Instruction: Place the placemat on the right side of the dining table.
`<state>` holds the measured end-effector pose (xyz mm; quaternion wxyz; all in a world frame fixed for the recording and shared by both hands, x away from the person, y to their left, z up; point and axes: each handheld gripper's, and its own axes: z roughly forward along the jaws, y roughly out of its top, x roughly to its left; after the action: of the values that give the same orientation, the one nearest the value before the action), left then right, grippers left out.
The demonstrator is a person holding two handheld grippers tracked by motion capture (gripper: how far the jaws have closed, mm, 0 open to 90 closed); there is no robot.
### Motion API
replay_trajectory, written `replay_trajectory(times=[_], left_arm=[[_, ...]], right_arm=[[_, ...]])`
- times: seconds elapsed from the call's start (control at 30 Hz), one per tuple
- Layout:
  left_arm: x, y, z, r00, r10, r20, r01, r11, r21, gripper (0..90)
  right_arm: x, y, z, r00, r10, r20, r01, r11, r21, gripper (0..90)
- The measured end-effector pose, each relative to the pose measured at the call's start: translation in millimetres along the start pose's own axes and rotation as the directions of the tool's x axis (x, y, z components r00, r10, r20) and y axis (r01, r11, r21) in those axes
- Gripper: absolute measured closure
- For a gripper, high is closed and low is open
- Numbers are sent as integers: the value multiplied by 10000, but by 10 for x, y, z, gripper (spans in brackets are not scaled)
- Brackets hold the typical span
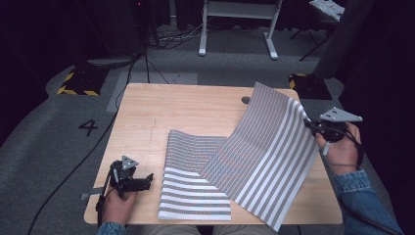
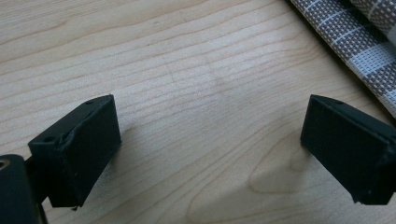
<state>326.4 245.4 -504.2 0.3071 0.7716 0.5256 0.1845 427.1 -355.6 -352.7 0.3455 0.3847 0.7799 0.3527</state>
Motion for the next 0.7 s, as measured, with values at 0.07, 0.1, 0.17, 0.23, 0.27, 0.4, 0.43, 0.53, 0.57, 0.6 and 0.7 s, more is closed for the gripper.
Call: replay_trajectory(times=[0.07,0.1,0.17,0.23,0.27,0.4,0.43,0.53,0.57,0.6,0.7], left_arm=[[-2,-1,-1,10000,-29,-42,29,10000,-9,49],[-2,-2,0,10000,-40,-47,40,10000,-19,49],[-3,-3,-2,10000,-62,-74,62,10000,-22,49],[-5,-5,-3,9999,-90,-92,89,10000,-28,49],[-4,-5,-5,9999,-87,-108,87,10000,-28,49],[-5,-8,-3,9999,-106,-132,105,9999,-64,49],[-6,-9,-2,9998,-109,-151,108,9999,-75,50],[-6,-8,-2,9998,-112,-152,111,9999,-75,50],[-6,-8,-2,9998,-111,-151,110,9999,-73,50],[-6,-8,-2,9998,-107,-152,106,9999,-69,50],[-6,-7,-2,9998,-106,-152,105,9999,-66,49]], right_arm=[[-33,67,104,10000,4,33,-4,10000,23,843],[-50,94,158,10000,-21,10,21,10000,32,843],[-60,144,270,10000,24,13,-24,10000,24,846],[-71,182,381,10000,-47,-1,47,10000,66,847],[-71,203,434,10000,-12,36,11,10000,76,847],[-81,257,632,9982,-465,384,479,9982,-359,746],[-90,259,686,9958,-574,713,625,9955,-715,611],[-76,254,765,9920,-447,1179,583,9917,-1149,395],[-53,250,761,9911,-528,1226,677,9903,-1214,377],[-22,243,741,9916,-577,1162,721,9897,-1240,382],[132,216,653,9979,-513,405,565,9884,-1407,381]])
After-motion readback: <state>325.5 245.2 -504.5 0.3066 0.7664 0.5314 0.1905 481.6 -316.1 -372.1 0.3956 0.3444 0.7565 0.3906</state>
